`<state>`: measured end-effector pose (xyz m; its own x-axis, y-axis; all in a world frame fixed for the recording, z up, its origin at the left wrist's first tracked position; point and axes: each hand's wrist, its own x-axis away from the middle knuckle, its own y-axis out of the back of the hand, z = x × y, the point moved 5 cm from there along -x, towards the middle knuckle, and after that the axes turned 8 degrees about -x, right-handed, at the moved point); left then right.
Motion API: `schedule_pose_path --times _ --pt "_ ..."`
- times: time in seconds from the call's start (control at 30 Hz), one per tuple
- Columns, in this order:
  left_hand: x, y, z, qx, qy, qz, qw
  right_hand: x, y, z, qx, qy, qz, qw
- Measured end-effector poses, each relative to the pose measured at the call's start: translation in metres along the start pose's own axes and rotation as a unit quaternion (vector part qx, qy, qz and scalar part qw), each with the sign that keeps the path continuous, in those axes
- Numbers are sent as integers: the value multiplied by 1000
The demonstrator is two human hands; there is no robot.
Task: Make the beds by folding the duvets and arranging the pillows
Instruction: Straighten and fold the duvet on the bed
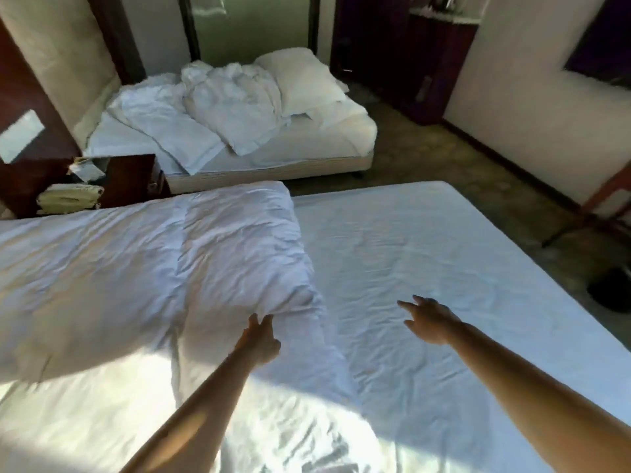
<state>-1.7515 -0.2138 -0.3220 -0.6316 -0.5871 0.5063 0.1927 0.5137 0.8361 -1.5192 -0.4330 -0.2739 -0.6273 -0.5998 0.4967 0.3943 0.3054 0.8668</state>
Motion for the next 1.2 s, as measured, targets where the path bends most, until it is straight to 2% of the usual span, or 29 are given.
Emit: schedule_pose_path --times 0.2,0.4,0.5,0.7,0.83,1.0,1.2 --pt "-13 -8 -175 -34 -40 72 996 41 31 -170 -56 -56 -9 997" --pt "-46 44 -317 -35 -90 50 994 53 85 -290 -113 -79 -63 989" --pt "-60 55 -399 -32 -125 49 990 55 107 -357 -131 -78 -63 986" --pt "-74 57 -598 -41 -219 60 973 67 152 -514 -144 -120 -81 979" --pt "-78 52 -732 -52 -266 45 962 75 185 -616 -151 -139 -137 969" --pt "-91 34 -861 -53 -268 19 962 64 208 -734 -175 -119 -167 963" --pt "-123 28 -962 18 -187 -52 981 42 250 -885 -186 -62 -197 961"
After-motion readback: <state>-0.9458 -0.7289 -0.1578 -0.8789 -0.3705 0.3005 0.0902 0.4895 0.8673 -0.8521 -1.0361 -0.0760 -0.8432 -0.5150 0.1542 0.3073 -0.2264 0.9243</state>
